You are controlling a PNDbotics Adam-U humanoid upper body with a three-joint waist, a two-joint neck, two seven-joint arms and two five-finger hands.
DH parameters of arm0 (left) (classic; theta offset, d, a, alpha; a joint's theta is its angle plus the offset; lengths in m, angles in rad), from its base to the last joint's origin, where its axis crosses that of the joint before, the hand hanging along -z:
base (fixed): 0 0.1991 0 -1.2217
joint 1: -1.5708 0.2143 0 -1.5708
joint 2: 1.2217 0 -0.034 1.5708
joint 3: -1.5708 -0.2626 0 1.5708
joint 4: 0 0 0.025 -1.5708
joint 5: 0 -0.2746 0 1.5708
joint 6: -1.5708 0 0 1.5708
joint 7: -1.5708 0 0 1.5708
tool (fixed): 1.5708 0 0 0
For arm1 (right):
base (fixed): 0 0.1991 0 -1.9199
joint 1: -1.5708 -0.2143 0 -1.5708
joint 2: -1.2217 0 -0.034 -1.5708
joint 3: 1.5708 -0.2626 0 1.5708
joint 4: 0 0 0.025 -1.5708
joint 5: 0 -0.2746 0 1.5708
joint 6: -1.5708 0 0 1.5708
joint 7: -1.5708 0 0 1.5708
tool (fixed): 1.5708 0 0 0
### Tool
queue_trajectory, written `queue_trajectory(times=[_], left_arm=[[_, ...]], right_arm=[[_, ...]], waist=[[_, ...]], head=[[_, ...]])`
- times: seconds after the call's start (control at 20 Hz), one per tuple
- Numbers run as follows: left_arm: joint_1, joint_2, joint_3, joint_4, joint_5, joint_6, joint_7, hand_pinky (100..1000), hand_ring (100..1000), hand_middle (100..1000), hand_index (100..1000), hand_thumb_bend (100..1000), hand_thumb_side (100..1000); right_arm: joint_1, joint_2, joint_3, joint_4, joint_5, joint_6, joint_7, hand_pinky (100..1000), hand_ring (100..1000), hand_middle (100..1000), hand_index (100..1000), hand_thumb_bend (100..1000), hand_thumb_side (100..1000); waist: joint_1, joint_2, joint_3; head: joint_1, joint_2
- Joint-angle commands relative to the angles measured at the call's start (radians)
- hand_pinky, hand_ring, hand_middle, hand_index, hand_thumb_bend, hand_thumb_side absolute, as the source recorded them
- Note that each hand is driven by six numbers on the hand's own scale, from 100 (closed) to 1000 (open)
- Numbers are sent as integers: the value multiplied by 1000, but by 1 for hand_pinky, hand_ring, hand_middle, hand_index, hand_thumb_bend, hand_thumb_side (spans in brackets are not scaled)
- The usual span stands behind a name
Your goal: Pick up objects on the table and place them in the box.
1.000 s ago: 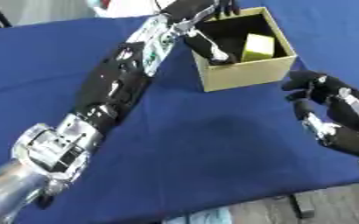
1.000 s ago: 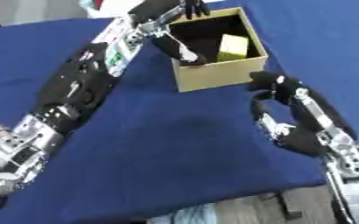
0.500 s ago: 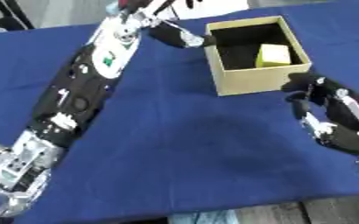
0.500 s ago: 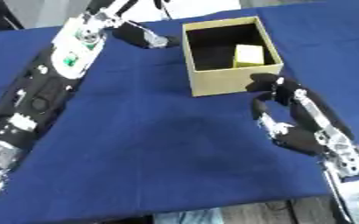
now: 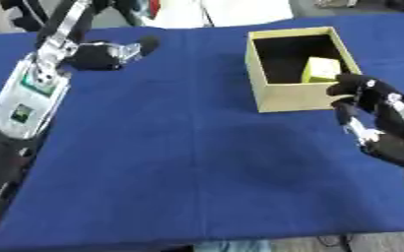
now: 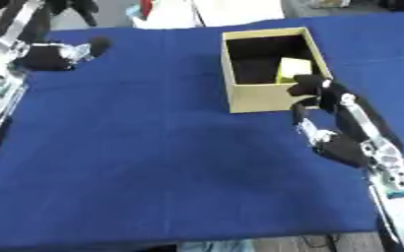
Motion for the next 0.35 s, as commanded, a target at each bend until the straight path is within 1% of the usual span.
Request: queue_trajectory(times=[0.05, 0.15, 0.35], left_arm=[[42, -12, 53, -58, 24, 19, 10, 796, 523, 556, 739, 565, 432], [79, -43, 70, -62, 21, 30, 13, 800, 522, 556, 740, 555, 448], [123, -99, 95, -65, 16, 49, 16, 803, 520, 554, 741, 539, 471]], right_arm=[[-3, -25, -17, -29, 3, 2, -18, 712, 791, 712, 878, 144, 454], [4, -28, -22, -32, 2, 2, -25, 712, 790, 712, 878, 145, 454], [20, -30, -33, -37, 1, 5, -41, 711, 787, 710, 877, 143, 458]], waist=[[-6, -17, 11], [-10, -17, 21], [-19, -13, 36]], head=[[0, 5], [4, 5], [12, 5]])
